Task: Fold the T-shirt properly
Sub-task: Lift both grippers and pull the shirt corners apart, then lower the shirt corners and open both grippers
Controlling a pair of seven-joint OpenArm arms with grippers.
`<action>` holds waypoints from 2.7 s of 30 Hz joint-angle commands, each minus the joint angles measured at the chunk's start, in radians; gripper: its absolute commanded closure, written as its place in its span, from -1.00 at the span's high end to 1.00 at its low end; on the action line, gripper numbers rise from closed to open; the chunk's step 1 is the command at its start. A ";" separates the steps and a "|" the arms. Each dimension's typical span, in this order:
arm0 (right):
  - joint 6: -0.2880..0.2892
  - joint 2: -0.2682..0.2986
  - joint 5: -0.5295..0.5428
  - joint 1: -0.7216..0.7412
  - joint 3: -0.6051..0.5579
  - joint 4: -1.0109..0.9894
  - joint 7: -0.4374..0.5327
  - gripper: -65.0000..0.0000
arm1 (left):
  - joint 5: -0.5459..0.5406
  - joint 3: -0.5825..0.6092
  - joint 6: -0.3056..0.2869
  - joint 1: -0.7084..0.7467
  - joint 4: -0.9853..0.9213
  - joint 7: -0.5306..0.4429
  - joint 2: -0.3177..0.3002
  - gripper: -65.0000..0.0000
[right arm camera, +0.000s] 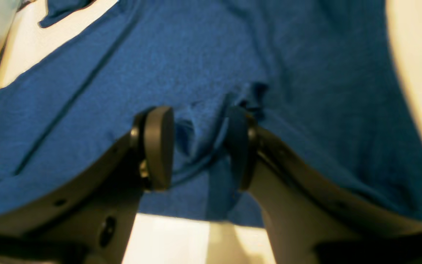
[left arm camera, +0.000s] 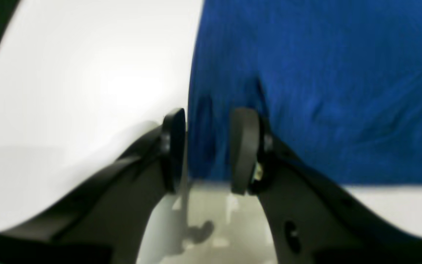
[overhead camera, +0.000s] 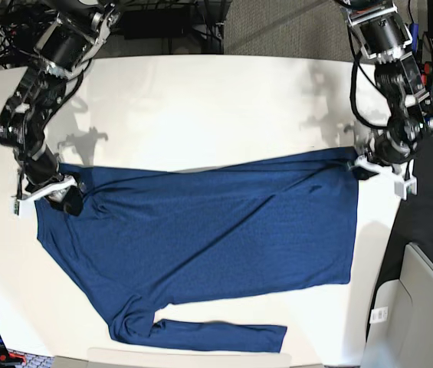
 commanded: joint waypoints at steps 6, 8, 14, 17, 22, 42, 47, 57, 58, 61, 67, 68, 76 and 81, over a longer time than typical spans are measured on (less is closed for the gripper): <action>0.010 0.041 0.021 -0.121 0.003 0.168 0.022 -0.24 | -0.092 -0.082 -0.008 0.045 0.158 0.115 0.035 -0.37; 0.010 0.048 0.021 -0.158 0.005 0.202 0.022 -0.24 | -0.111 -0.092 -0.008 0.044 0.140 0.117 0.038 -0.37; 0.010 0.047 0.021 -0.215 0.049 0.222 0.022 -0.24 | -0.115 -0.091 -0.008 0.038 0.091 0.117 0.076 -0.37; 0.009 0.045 0.021 -0.222 0.057 0.222 0.022 -0.24 | -0.114 -0.091 -0.005 0.036 0.060 0.117 0.096 -0.37; 0.007 0.044 0.021 -0.222 0.057 0.222 0.022 -0.24 | -0.114 -0.095 -0.005 -0.002 -0.035 0.113 0.110 -0.37; 0.004 0.022 0.017 -0.222 0.060 0.217 0.022 -0.24 | -0.114 -0.095 -0.005 -0.071 -0.147 0.021 0.167 -0.38; 0.003 0.021 0.017 -0.228 0.086 0.217 0.022 -0.24 | -0.114 -0.095 -0.008 -0.071 -0.153 0.012 0.168 -0.64; -0.077 -0.007 0.015 -0.205 0.114 0.099 0.022 -0.23 | -0.114 -0.089 -0.008 -0.068 -0.069 0.040 0.165 -1.00; -0.108 -0.010 0.015 -0.195 0.114 0.088 0.022 -0.23 | -0.114 -0.092 -0.008 -0.068 -0.067 0.040 0.163 -1.00; -0.174 -0.010 0.015 -0.159 0.120 0.042 0.022 -0.23 | -0.114 -0.092 -0.008 -0.068 -0.067 0.040 0.163 -1.00; -0.195 -0.010 0.015 -0.064 0.187 -0.083 0.022 -0.23 | -0.114 -0.092 -0.008 -0.065 -0.067 0.040 0.163 -1.00; -0.195 -0.008 0.015 -0.050 0.193 -0.107 0.022 -0.23 | -0.114 -0.092 -0.008 -0.065 -0.067 0.040 0.163 -1.00; -0.195 -0.005 -0.037 0.042 0.198 -0.208 0.022 -0.53 | -0.114 -0.092 -0.008 -0.065 -0.067 0.048 0.145 -1.00; -0.188 -0.005 -0.042 0.042 0.196 -0.194 0.014 -1.00 | -0.114 -0.095 -0.008 -0.065 -0.064 0.081 0.136 -1.00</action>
